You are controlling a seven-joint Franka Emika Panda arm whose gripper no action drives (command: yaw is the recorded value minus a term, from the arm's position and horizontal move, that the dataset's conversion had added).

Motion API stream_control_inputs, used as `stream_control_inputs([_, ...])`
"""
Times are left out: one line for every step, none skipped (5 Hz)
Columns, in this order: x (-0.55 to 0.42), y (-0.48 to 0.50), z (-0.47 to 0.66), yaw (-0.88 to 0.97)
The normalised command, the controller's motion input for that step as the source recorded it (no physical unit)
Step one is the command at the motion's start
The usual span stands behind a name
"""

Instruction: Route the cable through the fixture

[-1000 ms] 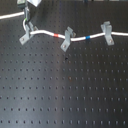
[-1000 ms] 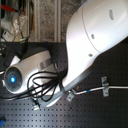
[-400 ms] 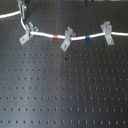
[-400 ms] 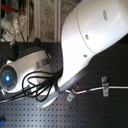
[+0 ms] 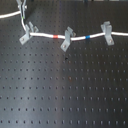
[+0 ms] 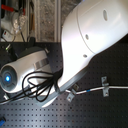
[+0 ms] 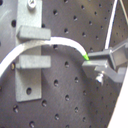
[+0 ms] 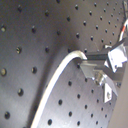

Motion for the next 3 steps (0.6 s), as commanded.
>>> stream_control_inputs([0.035, 0.143, 0.03, -0.49])
stream_control_inputs([0.091, 0.143, 0.0, -0.4])
stream_control_inputs([-0.01, 0.18, 0.06, -0.43])
